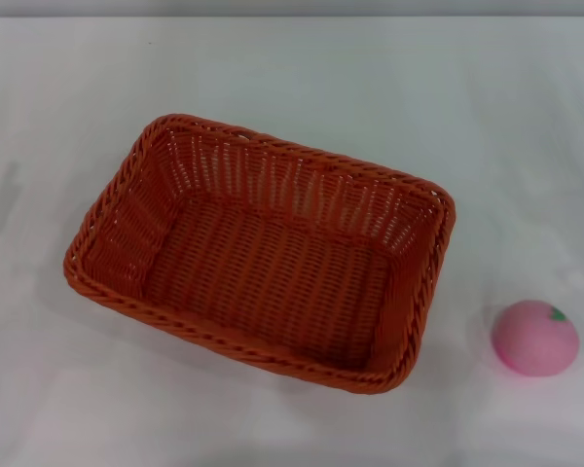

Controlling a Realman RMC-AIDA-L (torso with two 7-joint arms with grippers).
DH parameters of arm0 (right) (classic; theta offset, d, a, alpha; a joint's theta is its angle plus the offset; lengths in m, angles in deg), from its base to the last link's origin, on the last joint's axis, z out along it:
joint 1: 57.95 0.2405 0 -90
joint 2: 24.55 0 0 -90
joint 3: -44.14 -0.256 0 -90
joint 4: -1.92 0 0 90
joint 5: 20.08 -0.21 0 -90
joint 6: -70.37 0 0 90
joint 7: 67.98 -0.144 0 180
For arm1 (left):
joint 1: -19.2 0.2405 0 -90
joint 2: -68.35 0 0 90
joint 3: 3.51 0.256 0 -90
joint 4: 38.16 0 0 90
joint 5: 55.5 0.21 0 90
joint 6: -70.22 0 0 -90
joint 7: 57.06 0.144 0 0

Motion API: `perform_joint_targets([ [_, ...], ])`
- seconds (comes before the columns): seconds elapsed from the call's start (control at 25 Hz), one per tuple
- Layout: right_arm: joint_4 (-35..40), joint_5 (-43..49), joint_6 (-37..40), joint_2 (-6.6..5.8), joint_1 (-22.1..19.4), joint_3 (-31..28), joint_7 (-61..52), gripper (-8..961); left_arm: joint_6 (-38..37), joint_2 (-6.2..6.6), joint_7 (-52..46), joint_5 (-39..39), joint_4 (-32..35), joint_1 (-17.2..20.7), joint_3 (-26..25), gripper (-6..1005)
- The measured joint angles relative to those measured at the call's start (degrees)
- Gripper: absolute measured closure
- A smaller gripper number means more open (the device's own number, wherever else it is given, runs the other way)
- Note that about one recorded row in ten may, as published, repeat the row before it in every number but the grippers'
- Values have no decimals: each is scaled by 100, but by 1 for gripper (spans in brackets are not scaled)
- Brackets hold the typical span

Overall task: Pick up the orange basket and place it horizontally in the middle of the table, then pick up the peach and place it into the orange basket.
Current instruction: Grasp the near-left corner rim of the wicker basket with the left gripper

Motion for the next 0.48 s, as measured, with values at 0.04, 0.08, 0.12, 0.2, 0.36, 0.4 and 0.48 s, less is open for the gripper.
perform_joint_targets([
  [0.04, 2, 0, 0, 0, 9, 0, 1, 109, -69, -3, -408, 167, -309, 73, -1, 285],
  [0.08, 9, 0, 0, 0, 17, 0, 2, 109, -112, -6, -656, 278, -484, 114, 1, 285],
  [0.12, 27, 0, 1, 0, 23, 0, 4, 109, -226, -9, -1102, 457, -790, 182, -1, 285],
  [0.2, 59, -1, 1, 0, 28, 0, 8, 109, -500, -10, -2214, 1005, -1496, 285, -1, 286],
  [0.36, 78, -25, 1, 0, 36, -4, 25, 109, -864, 5, -4572, 2533, -2925, 303, -56, 286],
  [0.4, 80, -33, 1, 0, 39, -7, 46, 109, -916, 8, -5089, 2911, -3243, 283, -65, 286],
  [0.48, 84, -41, 0, 0, 54, -9, 97, 108, -970, 12, -6148, 3731, -3898, 192, -68, 285],
])
